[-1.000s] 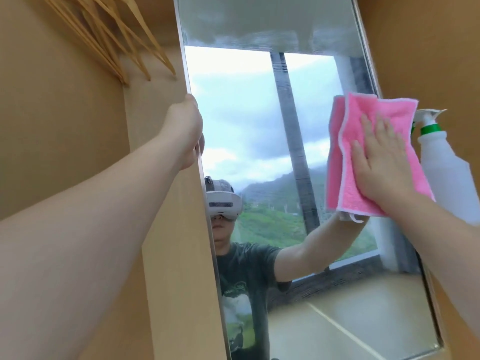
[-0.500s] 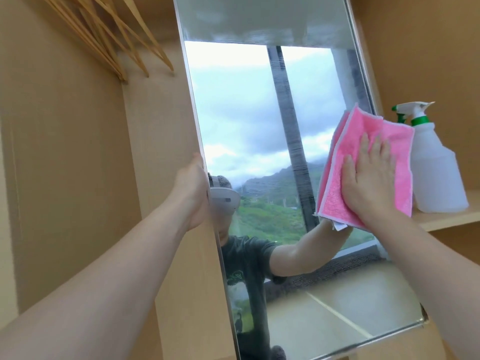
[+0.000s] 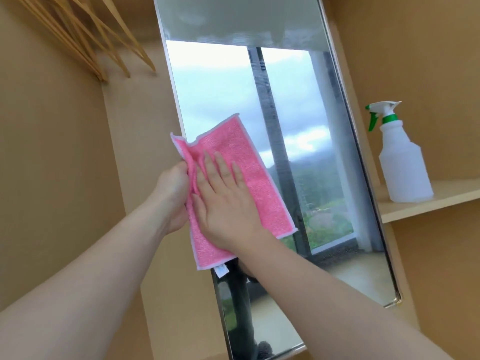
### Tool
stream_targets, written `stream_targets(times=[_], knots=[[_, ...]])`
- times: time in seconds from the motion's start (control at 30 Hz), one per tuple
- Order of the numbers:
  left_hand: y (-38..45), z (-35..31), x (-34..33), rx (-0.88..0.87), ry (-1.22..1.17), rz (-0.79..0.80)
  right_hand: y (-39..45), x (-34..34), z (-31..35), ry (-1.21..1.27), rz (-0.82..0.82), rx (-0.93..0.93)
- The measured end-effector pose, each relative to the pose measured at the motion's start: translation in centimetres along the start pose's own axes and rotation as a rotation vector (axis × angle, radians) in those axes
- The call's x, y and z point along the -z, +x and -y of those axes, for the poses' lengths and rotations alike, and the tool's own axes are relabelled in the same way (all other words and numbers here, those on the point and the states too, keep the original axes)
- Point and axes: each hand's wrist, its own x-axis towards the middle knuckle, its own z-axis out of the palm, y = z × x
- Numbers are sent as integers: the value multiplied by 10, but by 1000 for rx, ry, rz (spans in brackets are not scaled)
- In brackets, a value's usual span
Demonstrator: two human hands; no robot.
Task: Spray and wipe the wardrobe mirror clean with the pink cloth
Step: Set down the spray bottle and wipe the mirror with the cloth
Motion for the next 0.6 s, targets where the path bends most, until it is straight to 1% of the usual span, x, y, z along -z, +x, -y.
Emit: stream_targets(times=[0.13,0.2,0.3,0.43,0.6], knots=[[-6,1,-9,-46,111,-60,-15,3,-22,-29,26,70],[-4,4,-9,-68,154,-62,-24,6,-39,-73,68,90],[1,7,-7,-37,194,-100,-41,13,-73,-138,117,58],[8,9,-9,-30,222,-180,-59,22,-123,-149,95,-62],[11,13,-10,-48,245,-223,-82,25,-188,-61,-22,-367]])
